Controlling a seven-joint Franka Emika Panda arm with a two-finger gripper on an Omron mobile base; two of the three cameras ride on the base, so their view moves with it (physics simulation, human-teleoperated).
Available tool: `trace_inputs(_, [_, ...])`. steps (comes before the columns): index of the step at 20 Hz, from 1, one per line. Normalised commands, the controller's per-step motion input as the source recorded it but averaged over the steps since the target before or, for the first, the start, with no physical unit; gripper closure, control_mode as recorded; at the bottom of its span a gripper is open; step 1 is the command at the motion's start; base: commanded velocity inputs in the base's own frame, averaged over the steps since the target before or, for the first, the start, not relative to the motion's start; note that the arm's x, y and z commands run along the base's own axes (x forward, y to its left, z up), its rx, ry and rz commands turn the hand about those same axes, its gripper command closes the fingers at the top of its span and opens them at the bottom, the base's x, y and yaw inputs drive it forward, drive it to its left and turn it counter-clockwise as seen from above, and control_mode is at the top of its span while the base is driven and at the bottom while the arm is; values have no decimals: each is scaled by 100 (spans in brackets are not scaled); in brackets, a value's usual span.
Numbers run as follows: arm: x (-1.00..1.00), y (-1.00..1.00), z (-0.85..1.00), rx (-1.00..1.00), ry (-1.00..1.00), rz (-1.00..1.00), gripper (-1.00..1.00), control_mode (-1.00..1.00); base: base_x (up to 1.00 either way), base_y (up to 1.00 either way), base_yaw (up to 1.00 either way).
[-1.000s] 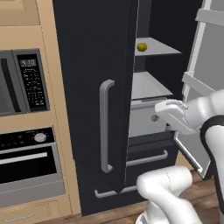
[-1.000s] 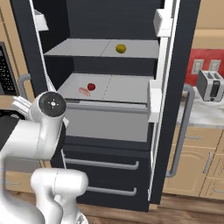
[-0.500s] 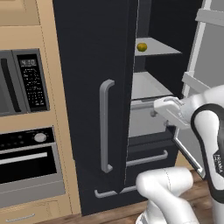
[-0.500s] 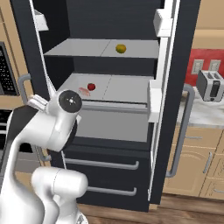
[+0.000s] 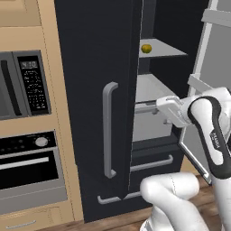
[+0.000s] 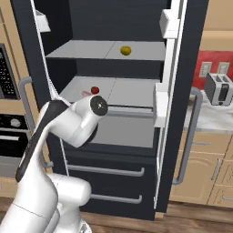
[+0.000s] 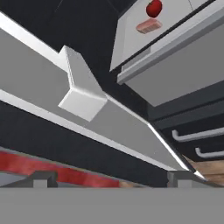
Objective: Open the fridge, remove the orange, tomato, and steak, and place them on any counter.
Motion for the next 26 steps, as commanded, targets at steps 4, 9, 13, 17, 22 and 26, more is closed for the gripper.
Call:
trace_inputs(4, [83,1,-7,4,-1,10,-100,-100,0,0,0])
trace_inputs(9, [63,16,0,1,-1,7,-100,-100,0,0,0])
trace_inputs(13, [22,38,-16,0,0,12,-100,-100,0,0,0])
trace_inputs(17, [-8,63,-28,0,0,19,-100,-100,0,0,0])
trace_inputs(22, [-45,82,-14,0,-5,25,-100,-100,0,0,0])
trace_inputs(26, [-30,81,0,0,-5,26,-100,-100,0,0,0])
